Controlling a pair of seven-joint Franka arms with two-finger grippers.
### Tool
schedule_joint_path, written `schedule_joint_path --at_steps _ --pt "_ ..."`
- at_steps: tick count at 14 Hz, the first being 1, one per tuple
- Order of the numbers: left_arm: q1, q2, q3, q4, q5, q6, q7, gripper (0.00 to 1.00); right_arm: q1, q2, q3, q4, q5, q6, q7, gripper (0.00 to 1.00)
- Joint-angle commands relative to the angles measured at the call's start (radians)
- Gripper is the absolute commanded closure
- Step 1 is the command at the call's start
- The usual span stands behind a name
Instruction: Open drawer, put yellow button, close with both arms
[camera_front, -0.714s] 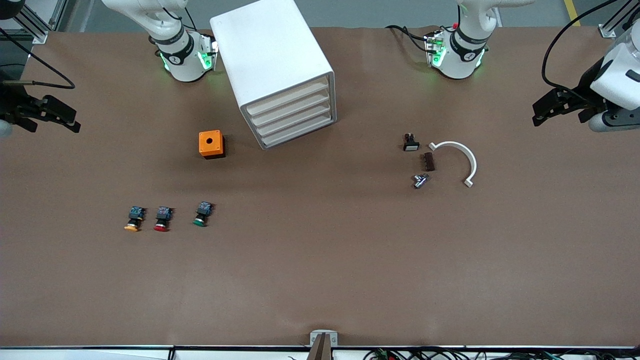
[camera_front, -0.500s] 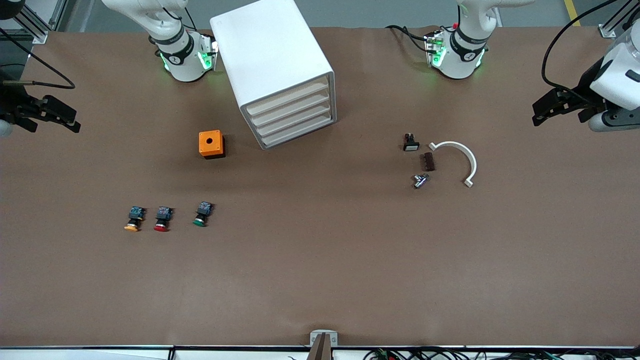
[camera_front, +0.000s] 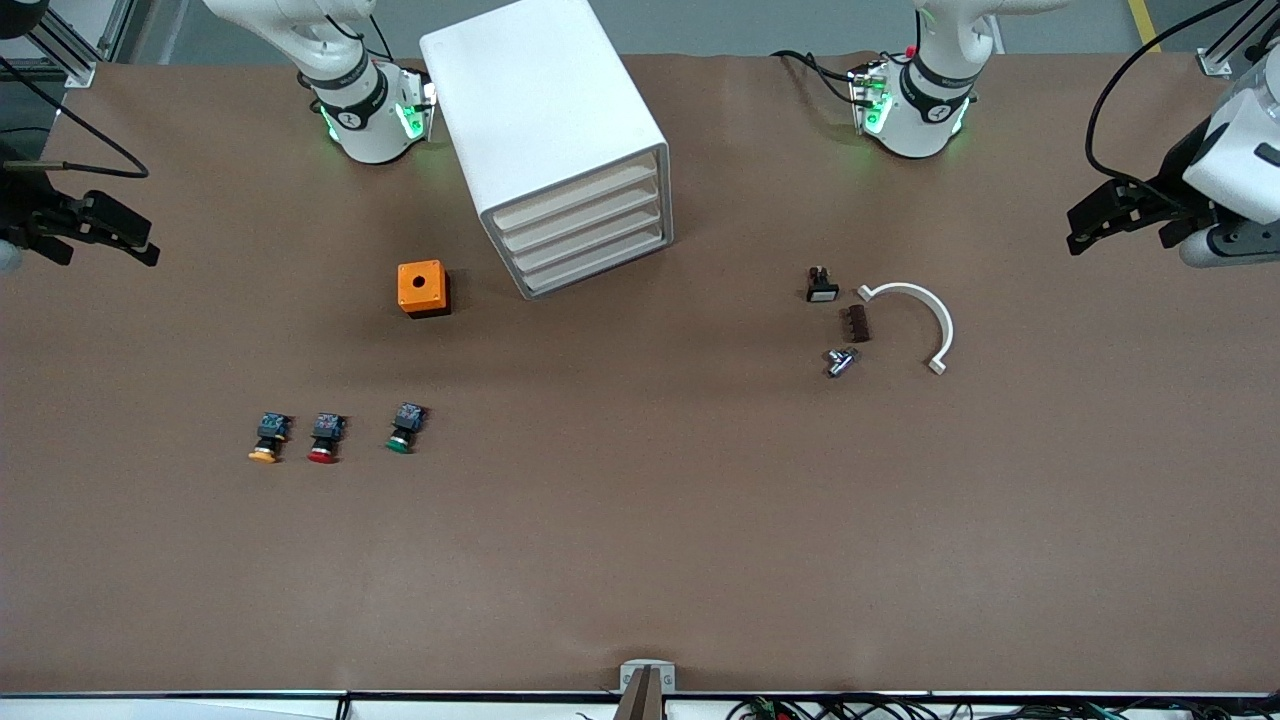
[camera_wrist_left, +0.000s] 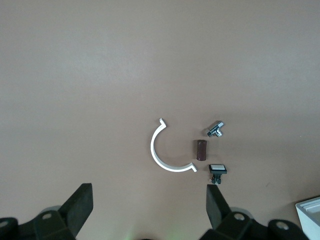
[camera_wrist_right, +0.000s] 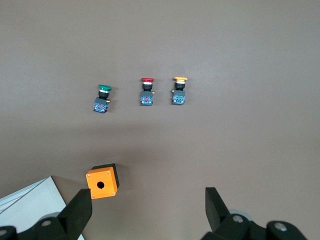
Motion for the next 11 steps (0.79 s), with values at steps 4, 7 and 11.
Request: schedule_joint_path --at_steps 4,7,11 --pt "-0.018 0.145 -0.041 0.030 -0.015 -0.024 -0.214 0.00 -0.019 -0.007 0.011 0.006 -0.014 0.003 -0.013 0.00" --pt "-0.025 0.254 -0.123 0.033 -0.030 0.017 -0.515 0.00 -0.034 0.054 0.009 0.026 -0.018 0.027 -0.014 0.00" --pt "-0.075 0.375 -0.155 0.044 -0.142 0.079 -0.927 0.00 -0.112 0.220 0.009 0.063 -0.023 0.104 -0.026 0.00"
